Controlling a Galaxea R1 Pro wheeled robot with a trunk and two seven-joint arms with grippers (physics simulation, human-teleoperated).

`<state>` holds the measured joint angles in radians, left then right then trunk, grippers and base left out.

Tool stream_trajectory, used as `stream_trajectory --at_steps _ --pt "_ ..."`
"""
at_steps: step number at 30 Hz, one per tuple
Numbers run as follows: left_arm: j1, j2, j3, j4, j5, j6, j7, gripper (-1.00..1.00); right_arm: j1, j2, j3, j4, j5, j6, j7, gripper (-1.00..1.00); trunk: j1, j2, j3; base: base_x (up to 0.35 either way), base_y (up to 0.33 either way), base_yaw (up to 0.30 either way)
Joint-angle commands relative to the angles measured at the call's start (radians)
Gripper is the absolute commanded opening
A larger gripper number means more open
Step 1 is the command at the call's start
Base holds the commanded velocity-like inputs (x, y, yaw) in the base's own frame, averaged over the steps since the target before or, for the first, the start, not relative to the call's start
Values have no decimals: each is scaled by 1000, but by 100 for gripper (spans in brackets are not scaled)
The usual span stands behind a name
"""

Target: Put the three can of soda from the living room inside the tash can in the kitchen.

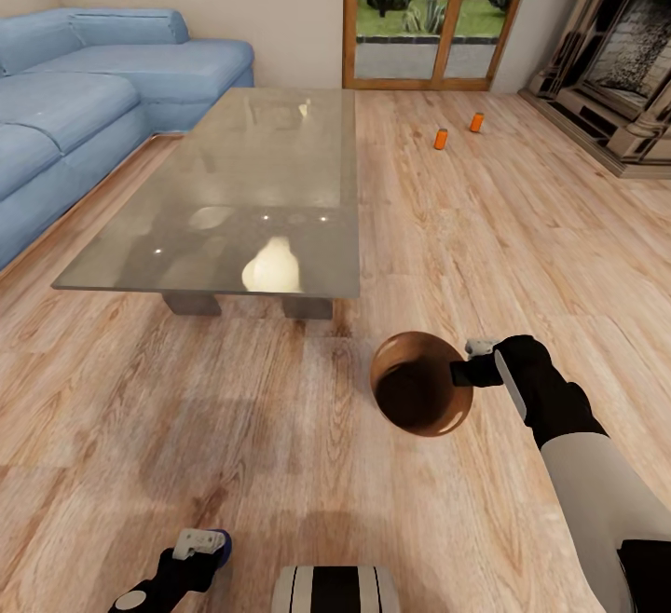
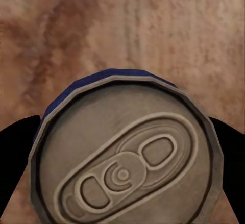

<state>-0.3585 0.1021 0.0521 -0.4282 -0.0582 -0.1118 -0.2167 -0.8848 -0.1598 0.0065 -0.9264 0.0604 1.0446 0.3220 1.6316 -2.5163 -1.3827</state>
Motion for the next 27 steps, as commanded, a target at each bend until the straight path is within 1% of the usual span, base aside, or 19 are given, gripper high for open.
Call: stream_trajectory --at_steps 1,13,27 --pt "0 0 1 0 -1 0 1 -100 0 0 0 0 -23 3 3 -100 0 0 0 0 0 0" --pt "0 -4 2 0 0 1 4 -100 0 0 1 0 -24 3 3 -100 0 0 0 0 0 0" --pt "0 -5 2 0 -6 7 5 -100 1 0 0 0 -24 3 3 -100 -6 3 54 0 0 0"
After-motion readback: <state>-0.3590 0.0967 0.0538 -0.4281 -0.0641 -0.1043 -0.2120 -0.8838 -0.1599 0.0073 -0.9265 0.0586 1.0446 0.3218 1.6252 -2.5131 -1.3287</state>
